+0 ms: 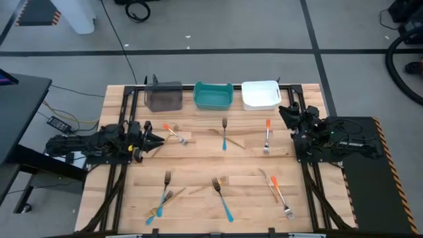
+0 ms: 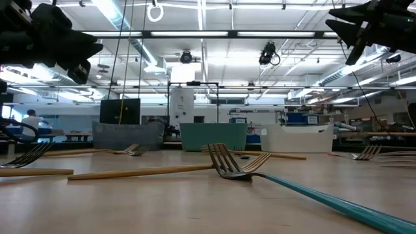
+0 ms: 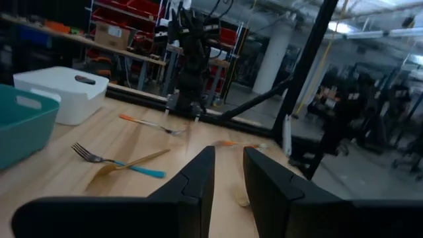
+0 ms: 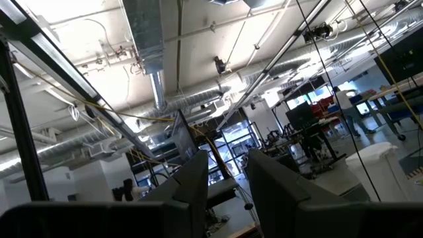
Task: Sort silverware by color (type)
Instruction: Put the gold fork into the green bin
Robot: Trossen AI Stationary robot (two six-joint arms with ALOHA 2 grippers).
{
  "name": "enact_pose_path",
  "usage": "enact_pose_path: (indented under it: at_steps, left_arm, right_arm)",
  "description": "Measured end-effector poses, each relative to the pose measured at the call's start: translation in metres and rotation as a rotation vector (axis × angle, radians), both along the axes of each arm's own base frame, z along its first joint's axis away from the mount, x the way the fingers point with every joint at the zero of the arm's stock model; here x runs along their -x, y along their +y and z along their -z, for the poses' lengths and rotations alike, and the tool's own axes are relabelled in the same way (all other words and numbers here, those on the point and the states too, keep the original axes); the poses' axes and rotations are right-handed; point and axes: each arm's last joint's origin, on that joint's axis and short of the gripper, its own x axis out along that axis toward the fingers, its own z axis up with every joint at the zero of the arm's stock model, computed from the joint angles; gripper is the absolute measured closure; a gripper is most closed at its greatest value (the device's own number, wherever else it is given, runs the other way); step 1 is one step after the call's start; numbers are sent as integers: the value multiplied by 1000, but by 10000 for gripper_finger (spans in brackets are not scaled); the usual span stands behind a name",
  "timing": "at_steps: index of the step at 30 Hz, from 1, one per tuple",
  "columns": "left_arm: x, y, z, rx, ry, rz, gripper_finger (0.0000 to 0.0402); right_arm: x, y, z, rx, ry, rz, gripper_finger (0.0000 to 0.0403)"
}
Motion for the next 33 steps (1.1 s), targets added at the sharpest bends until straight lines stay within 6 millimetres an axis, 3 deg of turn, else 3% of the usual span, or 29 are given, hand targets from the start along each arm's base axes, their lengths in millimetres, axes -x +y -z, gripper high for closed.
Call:
enact_pose_path:
  at_steps: [7, 18, 22, 27, 33]
  left_arm:
    - [0, 0, 0, -90, -3, -7, 312]
    - [0, 0, -3, -75, -36, -21, 312]
    - [0, 1, -5, 8, -47, -23, 312]
    - [1, 3, -5, 95, -52, -81, 312]
    - [2, 5, -14, 36, -147, -186, 312]
  right_arm:
    - [0, 0, 0, 0, -1, 0, 289]
    - [2, -1, -2, -93, -65, -2, 289]
    - [4, -1, -4, -150, -117, -25, 289]
    - [4, -2, -4, -159, -118, -12, 289]
    - [5, -4, -5, -245, -159, 50, 289]
